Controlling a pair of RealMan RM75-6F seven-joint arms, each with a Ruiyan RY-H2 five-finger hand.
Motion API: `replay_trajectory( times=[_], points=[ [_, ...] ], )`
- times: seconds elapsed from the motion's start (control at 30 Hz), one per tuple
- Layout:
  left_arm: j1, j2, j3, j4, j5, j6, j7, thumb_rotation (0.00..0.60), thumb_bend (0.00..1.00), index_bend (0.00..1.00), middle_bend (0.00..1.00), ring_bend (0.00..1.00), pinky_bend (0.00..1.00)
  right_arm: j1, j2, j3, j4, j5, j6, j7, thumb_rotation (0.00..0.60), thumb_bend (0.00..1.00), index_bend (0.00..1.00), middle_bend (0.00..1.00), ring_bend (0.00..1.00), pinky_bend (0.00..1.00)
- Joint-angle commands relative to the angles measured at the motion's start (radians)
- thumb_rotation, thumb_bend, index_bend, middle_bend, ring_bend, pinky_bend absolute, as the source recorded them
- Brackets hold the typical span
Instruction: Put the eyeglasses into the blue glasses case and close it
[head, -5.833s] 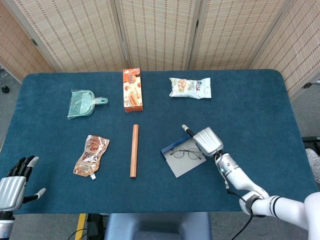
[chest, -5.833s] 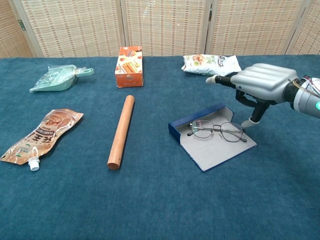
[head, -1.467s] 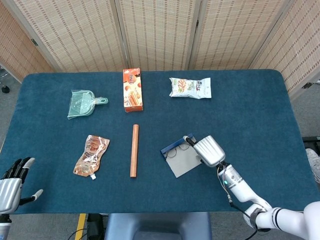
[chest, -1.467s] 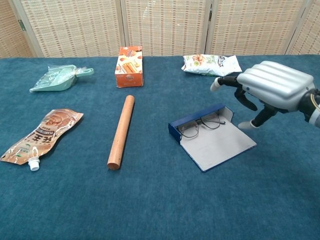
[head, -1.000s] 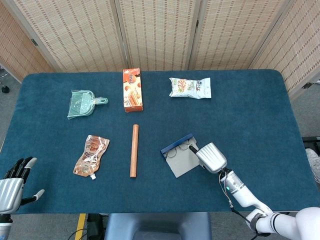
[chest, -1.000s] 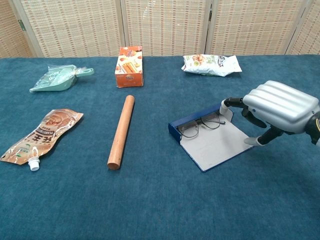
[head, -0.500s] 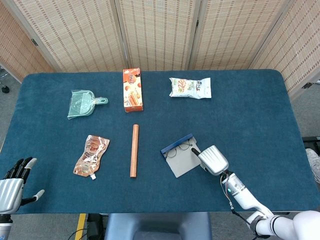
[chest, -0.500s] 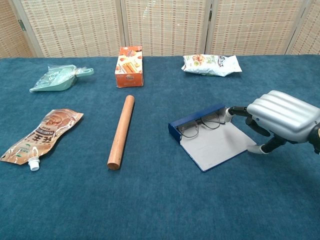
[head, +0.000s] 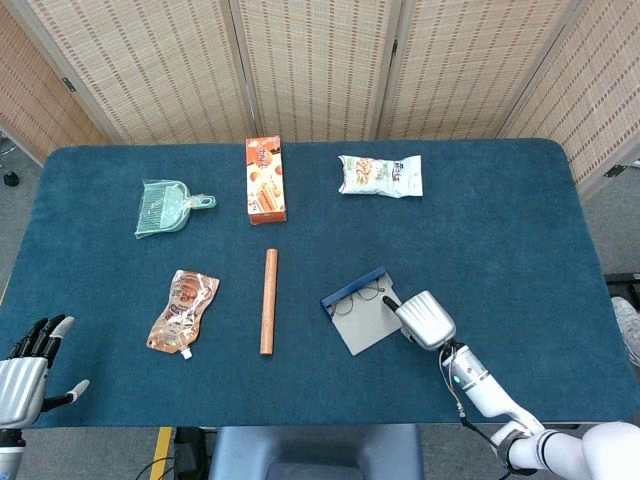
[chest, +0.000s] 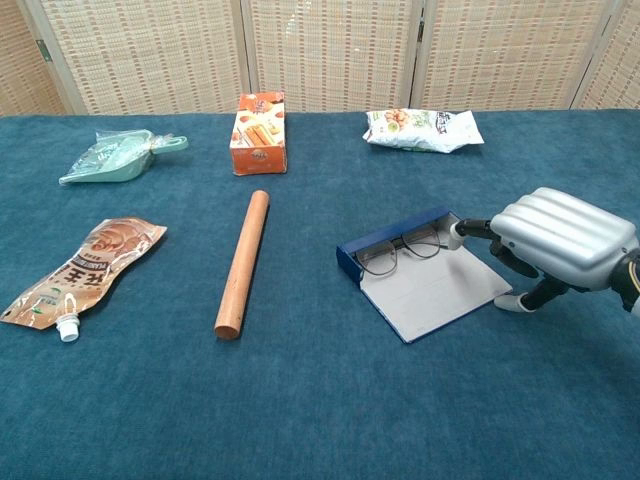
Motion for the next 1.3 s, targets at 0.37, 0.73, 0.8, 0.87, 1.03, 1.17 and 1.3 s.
replay_trajectory(
  times=[0.37,0.73,0.8,0.87,1.03,1.17,1.3],
  points=[
    [0.004,-0.001,0.002,0.007,0.001,0.004,-0.006,0.600,0.19,0.12,0.12,0.10,0.26,-0.002,-0.014,0.000,0.016,-0.008,-0.005,-0.004,0.600,0.18,0.29,0.84,1.00,0.89],
    [0.002,-0.002,0.003,0.010,0.004,0.002,-0.007,0.600,0.19,0.12,0.12,0.10,0.26,0.007,-0.027,0.004,0.027,-0.023,-0.001,-0.014,0.600,0.18,0.29,0.84,1.00,0.89],
    [0.003,-0.001,0.001,0.010,0.002,0.004,-0.008,0.600,0.19,0.12,0.12,0.10,0.26,0.010,-0.030,0.009,0.033,-0.023,-0.001,-0.010,0.600,0.20,0.29,0.84,1.00,0.89],
    [0.004,0.001,0.001,0.011,0.001,0.005,-0.008,0.600,0.19,0.12,0.12,0.10,0.26,0.014,-0.032,0.012,0.037,-0.025,0.000,-0.008,0.600,0.23,0.29,0.84,1.00,0.89],
    [0.006,0.002,0.002,0.012,0.001,0.007,-0.011,0.600,0.19,0.12,0.12,0.10,0.26,0.022,-0.031,0.018,0.035,-0.030,0.004,-0.005,0.600,0.27,0.29,0.84,1.00,0.89],
    [0.005,0.001,0.002,0.015,0.000,0.005,-0.016,0.600,0.19,0.12,0.12,0.10,0.26,0.030,-0.025,0.025,0.025,-0.031,0.004,-0.009,0.600,0.27,0.29,0.84,1.00,0.89],
    [0.002,0.007,0.009,0.008,0.005,-0.008,-0.054,0.600,0.19,0.12,0.12,0.10,0.26,0.039,-0.024,0.033,0.018,-0.025,-0.007,-0.012,0.600,0.28,0.29,0.84,1.00,0.89]
  ],
)
